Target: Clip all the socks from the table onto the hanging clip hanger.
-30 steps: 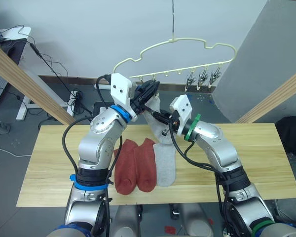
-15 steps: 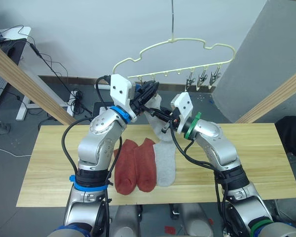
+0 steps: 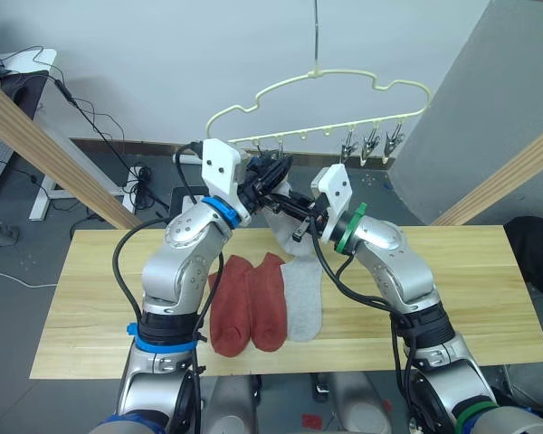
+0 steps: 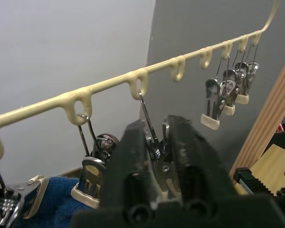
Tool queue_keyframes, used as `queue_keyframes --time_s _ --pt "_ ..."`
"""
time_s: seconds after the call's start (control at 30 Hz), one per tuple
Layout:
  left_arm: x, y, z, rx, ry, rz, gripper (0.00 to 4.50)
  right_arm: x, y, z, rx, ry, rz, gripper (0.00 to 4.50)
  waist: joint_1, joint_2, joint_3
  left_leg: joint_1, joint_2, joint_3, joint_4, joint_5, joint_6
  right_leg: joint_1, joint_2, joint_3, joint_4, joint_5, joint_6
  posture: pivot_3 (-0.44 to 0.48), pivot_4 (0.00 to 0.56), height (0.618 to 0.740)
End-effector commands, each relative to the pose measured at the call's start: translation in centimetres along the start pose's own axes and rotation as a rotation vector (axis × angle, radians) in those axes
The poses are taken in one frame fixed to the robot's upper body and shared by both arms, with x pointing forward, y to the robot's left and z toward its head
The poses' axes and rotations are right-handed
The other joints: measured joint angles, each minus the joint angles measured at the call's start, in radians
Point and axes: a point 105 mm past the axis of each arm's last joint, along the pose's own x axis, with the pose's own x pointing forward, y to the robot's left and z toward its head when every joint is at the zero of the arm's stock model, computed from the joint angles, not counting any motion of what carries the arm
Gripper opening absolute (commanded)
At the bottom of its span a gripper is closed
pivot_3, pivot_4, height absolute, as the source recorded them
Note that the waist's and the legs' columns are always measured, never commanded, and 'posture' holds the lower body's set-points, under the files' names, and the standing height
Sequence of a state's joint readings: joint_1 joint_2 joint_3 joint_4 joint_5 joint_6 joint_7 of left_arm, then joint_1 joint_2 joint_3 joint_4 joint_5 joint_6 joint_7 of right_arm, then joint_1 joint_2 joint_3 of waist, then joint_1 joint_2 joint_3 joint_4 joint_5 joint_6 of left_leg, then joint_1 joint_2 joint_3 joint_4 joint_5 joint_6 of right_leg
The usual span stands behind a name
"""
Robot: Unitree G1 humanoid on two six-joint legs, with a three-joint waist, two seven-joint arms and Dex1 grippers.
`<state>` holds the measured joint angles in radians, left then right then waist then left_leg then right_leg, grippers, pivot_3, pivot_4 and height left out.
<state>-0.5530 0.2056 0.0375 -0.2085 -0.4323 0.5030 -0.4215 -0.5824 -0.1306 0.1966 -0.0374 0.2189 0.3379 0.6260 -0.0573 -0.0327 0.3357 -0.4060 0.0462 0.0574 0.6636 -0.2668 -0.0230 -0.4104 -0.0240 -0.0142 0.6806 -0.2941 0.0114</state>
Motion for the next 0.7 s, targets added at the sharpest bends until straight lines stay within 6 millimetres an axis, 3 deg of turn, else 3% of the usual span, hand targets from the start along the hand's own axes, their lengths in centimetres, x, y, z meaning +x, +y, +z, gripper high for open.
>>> queue_keyframes --time_s 0.03,0.4,0.7 --pt "-0.7 0.0 1.3 0.003 -0.036 -0.016 2.26 0.2 0.3 2.2 -0.042 -0.077 0.013 0.00 0.000 0.000 0.000 0.000 0.000 0.000 0.000 0.000 0.000 0.000 0.000 0.000 0.000 0.000 0.000 -0.120 0.328 0.740" --pt "-3.1 0.1 1.0 0.033 0.024 -0.056 2.26 0.1 0.1 1.6 -0.039 -0.052 0.007 0.00 0.000 0.000 0.000 0.000 0.000 0.000 0.000 0.000 0.000 0.000 0.000 0.000 0.000 0.000 0.000 -0.110 0.329 0.740" --pt "-3.1 -0.1 1.1 0.089 0.014 -0.050 2.26 -0.9 0.6 0.3 -0.055 0.017 0.028 0.00 0.000 0.000 0.000 0.000 0.000 0.000 0.000 0.000 0.000 0.000 0.000 0.000 0.000 0.000 0.000 -0.105 0.326 0.740"
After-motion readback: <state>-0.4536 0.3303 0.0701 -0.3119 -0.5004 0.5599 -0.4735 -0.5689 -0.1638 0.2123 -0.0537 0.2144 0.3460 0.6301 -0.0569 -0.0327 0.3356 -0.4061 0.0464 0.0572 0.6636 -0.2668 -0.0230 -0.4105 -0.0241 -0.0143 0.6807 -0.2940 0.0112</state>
